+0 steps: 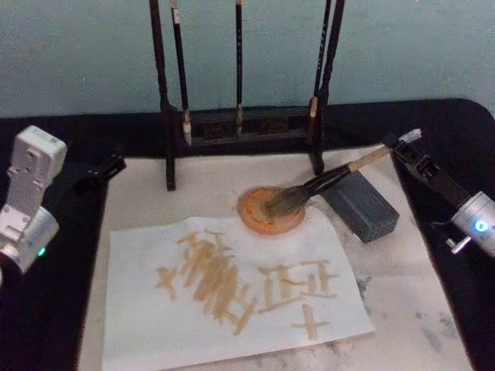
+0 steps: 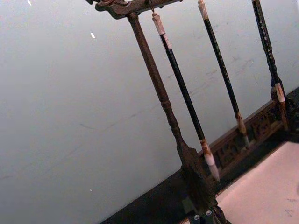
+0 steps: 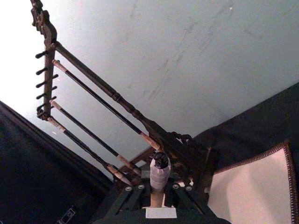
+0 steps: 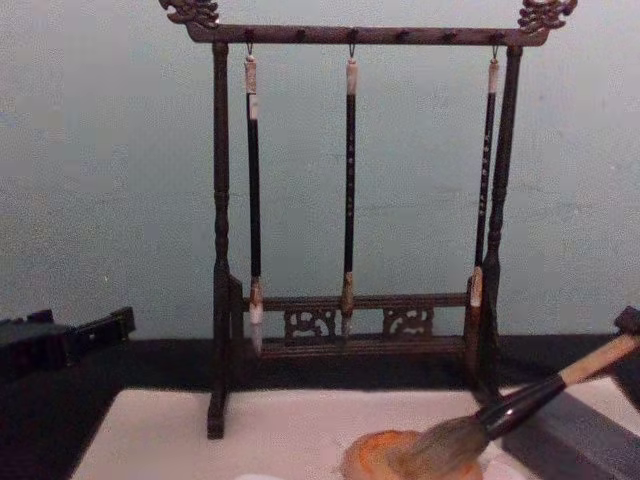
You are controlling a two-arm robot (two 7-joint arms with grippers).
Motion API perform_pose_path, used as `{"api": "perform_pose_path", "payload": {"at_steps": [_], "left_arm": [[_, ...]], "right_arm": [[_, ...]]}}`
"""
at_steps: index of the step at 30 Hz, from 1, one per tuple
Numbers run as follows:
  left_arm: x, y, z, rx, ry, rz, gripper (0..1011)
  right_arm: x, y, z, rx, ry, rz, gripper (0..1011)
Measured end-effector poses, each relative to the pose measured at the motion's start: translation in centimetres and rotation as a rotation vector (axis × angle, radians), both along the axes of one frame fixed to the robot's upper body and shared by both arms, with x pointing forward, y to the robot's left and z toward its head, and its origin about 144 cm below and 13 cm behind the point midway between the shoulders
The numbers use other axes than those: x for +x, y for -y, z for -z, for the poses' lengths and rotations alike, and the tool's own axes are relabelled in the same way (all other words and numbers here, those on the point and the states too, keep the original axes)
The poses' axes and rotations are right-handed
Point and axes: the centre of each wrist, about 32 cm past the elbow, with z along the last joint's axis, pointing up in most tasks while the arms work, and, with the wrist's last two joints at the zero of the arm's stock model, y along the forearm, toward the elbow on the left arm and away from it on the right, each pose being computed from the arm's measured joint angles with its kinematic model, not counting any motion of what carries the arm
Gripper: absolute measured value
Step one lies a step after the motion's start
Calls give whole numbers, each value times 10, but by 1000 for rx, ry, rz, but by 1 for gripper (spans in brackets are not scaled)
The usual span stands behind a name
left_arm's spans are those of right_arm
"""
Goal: Pick up the brush from the inkstone, write on the paper, then place the brush back to its original position.
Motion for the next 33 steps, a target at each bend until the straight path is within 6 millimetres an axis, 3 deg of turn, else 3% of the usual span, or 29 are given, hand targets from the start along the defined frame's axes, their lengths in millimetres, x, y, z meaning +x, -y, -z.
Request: {"api": "perform_pose_path", "payload": {"at_steps": [4, 13, 25, 29, 33], "left_arm": [[0, 0, 0, 0, 0, 0, 1002], [0, 0, 0, 0, 0, 0, 1002], [0, 0, 0, 0, 0, 0, 1002], [0, 0, 0, 0, 0, 0, 1002], [0, 0, 0, 0, 0, 0, 1002]], "right_arm": [[0, 0, 0, 0, 1, 0, 216], [-1, 0, -2, -5, 3, 2, 552], [-13, 7, -22, -103, 2, 41, 935], [-16, 9, -27, -140, 5, 45, 1008], [-18, 11, -32, -174, 5, 46, 1008]]}}
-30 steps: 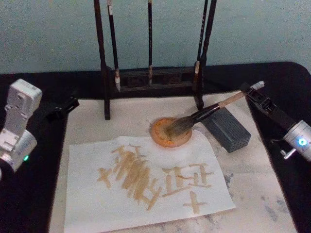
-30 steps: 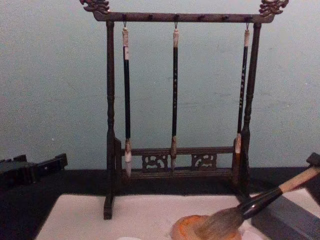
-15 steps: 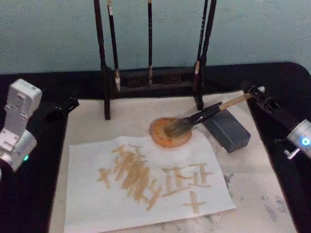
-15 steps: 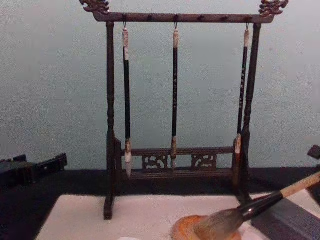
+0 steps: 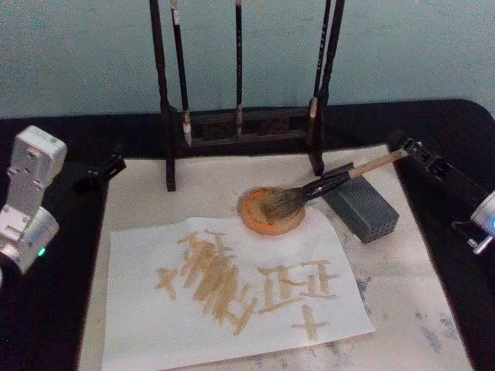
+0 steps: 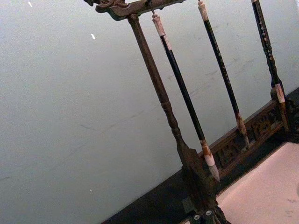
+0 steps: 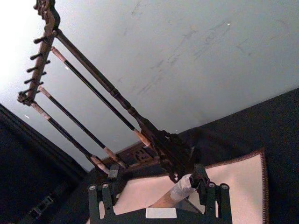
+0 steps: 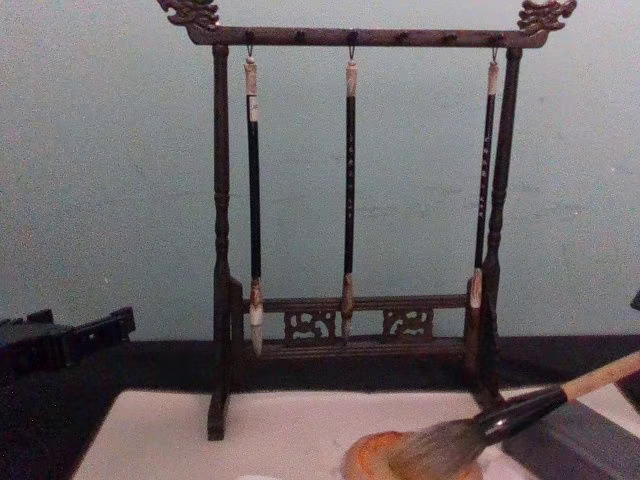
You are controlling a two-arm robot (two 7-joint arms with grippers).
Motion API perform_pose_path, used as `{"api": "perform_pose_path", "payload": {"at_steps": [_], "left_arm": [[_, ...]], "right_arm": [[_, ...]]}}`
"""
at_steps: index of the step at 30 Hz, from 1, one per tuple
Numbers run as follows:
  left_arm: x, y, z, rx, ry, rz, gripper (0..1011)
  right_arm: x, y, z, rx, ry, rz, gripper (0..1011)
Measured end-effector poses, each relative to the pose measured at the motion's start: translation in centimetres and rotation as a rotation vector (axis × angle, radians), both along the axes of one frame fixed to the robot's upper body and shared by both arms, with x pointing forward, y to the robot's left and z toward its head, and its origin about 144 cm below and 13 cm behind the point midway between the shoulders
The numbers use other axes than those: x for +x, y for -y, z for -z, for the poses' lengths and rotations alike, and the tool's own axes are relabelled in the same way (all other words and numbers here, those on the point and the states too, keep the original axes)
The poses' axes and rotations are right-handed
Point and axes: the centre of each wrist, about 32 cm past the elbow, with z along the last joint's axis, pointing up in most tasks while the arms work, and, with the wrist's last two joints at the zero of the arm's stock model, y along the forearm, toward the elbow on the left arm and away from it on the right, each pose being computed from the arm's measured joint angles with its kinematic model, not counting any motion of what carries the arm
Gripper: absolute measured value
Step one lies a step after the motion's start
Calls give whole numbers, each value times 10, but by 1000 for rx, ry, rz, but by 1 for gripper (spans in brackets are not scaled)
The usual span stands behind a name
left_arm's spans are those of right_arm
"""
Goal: Pick up the brush from the inkstone, write on the paper, then place the brush back to its original position.
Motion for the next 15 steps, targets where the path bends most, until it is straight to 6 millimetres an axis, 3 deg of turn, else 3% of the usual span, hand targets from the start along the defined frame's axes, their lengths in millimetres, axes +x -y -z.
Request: {"api": "perform_pose_path", "payload": {"at_steps": [15], "left_arm": [[0, 0, 0, 0, 0, 0, 1000]], "right_arm": [[-7, 10, -16, -117, 2, 25, 1008]]}}
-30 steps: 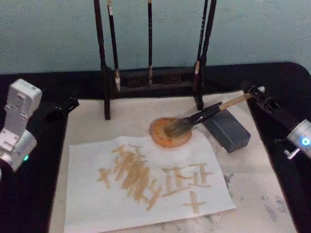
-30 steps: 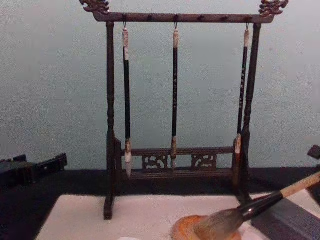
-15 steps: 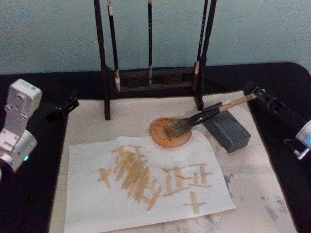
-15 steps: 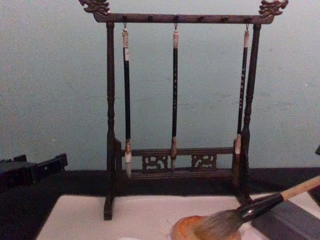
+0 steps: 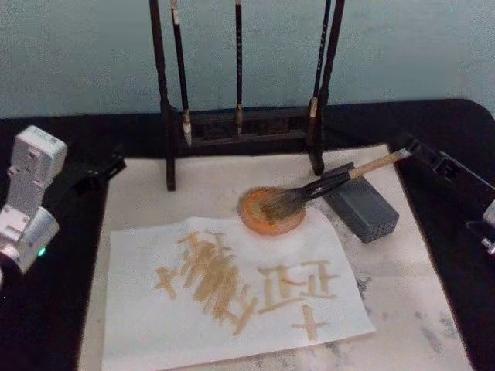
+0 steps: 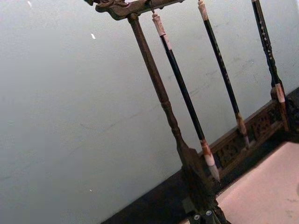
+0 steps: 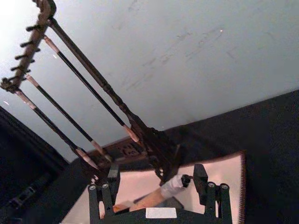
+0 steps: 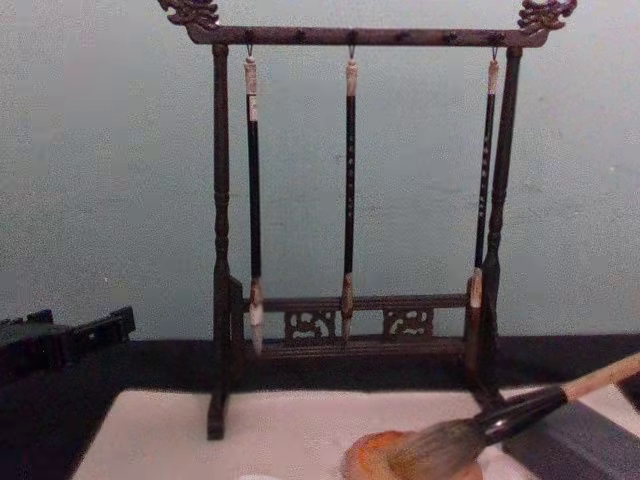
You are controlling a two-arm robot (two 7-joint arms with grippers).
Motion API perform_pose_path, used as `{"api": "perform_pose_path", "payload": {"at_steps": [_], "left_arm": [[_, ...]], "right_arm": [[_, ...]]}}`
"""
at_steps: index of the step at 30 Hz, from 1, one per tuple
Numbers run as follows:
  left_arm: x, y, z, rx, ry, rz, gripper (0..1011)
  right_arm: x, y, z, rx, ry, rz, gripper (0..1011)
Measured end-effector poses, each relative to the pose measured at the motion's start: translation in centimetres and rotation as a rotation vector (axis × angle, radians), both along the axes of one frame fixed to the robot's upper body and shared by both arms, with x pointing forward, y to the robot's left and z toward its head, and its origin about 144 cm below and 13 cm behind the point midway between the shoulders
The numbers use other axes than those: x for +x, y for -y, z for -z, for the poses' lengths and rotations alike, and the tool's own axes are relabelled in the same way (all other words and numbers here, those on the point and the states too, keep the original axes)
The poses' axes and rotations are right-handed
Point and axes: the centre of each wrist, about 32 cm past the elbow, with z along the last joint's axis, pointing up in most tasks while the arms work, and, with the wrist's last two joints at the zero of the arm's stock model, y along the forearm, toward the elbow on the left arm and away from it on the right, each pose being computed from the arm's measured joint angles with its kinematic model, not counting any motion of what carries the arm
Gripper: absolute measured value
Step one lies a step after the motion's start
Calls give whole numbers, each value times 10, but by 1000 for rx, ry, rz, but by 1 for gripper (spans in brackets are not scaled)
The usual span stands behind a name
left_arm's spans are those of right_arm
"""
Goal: Pick up the brush from the inkstone, write on the paper, then place the brush back to its original position.
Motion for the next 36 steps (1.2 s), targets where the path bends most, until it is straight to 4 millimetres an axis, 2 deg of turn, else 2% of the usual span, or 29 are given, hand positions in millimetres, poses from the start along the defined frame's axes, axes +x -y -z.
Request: {"api": "perform_pose_path", "payload": {"at_steps": [13, 22, 29, 36], "left_arm": [[0, 0, 0, 0, 0, 0, 1002], [0, 0, 0, 0, 0, 0, 1002], [0, 0, 0, 0, 0, 0, 1002], [0, 0, 0, 0, 0, 0, 1002]], "right_arm": [[-7, 12, -7, -80, 11, 62, 1008], [-19, 14, -20, -174, 76, 89, 1008], [-30, 6, -33, -272, 145, 81, 1008], [-48, -15, -53, -448, 260, 43, 1008]]}}
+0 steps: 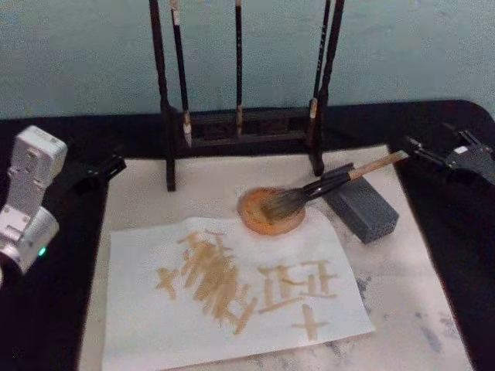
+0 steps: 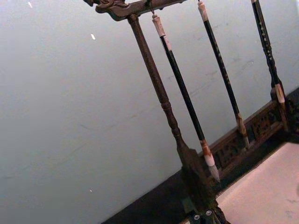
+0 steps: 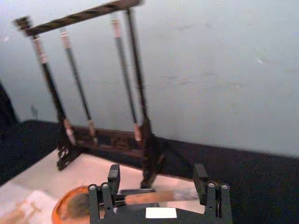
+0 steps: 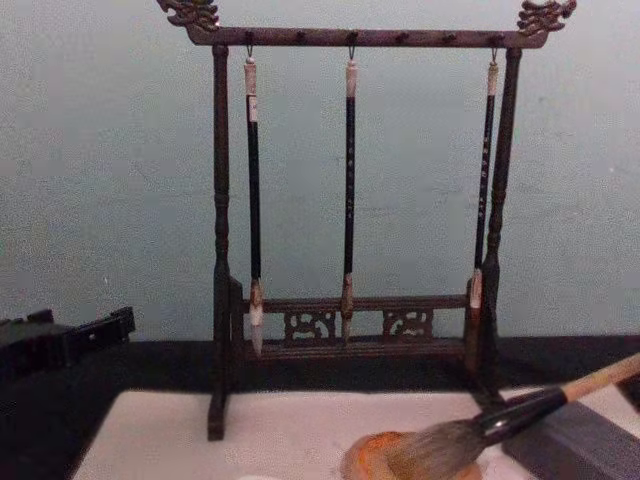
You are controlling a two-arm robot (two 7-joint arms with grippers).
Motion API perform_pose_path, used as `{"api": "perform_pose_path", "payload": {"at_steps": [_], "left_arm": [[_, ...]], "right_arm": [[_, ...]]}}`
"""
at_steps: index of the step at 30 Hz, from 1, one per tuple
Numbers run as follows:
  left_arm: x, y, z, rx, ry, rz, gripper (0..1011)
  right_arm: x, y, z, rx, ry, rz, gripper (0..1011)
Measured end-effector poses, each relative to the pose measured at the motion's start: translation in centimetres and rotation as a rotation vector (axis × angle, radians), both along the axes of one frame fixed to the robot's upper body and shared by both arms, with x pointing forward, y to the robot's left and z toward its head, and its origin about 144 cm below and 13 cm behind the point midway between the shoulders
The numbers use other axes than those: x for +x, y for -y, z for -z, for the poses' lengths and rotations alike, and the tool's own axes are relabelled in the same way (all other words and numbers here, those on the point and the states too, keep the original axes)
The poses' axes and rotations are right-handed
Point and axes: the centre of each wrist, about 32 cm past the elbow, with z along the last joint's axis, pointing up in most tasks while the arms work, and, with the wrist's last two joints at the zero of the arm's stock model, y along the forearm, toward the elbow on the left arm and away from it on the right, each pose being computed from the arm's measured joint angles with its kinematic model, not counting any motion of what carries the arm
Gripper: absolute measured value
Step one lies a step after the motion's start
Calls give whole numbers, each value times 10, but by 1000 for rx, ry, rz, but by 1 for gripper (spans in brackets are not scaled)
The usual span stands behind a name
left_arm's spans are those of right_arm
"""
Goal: Pick up the brush from the inkstone, write on the paper, then place the brush back to its original position.
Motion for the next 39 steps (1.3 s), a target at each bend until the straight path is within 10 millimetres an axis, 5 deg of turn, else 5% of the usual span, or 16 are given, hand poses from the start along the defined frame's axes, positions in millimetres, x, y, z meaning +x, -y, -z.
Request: {"api": "perform_pose_path", "payload": {"at_steps": [16, 39], "left_arm": [[0, 0, 0, 0, 0, 0, 1002], [0, 0, 0, 0, 0, 0, 1002]], "right_arm": [[-29, -46, -19, -258, 138, -119, 1008], [-40, -76, 1, -322, 123, -237, 1008]]}}
